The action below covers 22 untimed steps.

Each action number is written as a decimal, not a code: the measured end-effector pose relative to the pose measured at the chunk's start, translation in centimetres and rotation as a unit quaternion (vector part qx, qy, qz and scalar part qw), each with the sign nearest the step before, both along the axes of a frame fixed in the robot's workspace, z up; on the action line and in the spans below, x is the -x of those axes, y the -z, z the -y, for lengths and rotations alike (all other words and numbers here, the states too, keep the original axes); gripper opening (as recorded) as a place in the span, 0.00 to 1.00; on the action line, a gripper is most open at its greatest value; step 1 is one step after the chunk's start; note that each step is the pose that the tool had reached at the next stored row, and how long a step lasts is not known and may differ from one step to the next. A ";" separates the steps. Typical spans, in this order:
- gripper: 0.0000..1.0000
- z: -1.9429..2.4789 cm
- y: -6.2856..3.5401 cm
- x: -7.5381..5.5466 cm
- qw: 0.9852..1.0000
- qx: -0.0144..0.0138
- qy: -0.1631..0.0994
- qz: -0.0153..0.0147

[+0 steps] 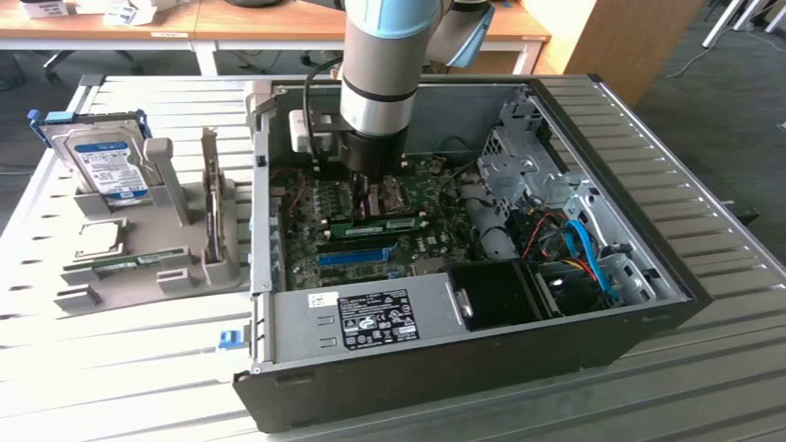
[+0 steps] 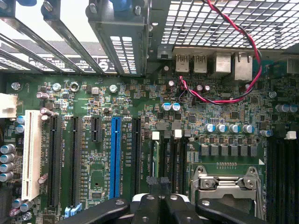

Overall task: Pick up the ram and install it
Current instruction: 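Press down the ram until it locks into place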

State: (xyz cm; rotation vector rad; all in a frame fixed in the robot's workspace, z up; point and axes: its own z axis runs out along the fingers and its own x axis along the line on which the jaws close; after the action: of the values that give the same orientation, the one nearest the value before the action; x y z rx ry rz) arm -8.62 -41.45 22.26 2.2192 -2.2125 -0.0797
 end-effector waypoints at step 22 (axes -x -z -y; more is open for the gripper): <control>0.11 0.00 -3.39 0.0 1.000 0.000 0.000 0.000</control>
State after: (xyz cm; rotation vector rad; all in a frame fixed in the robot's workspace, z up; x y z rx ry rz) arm -8.62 -41.45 25.65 2.2192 -2.2127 -0.0797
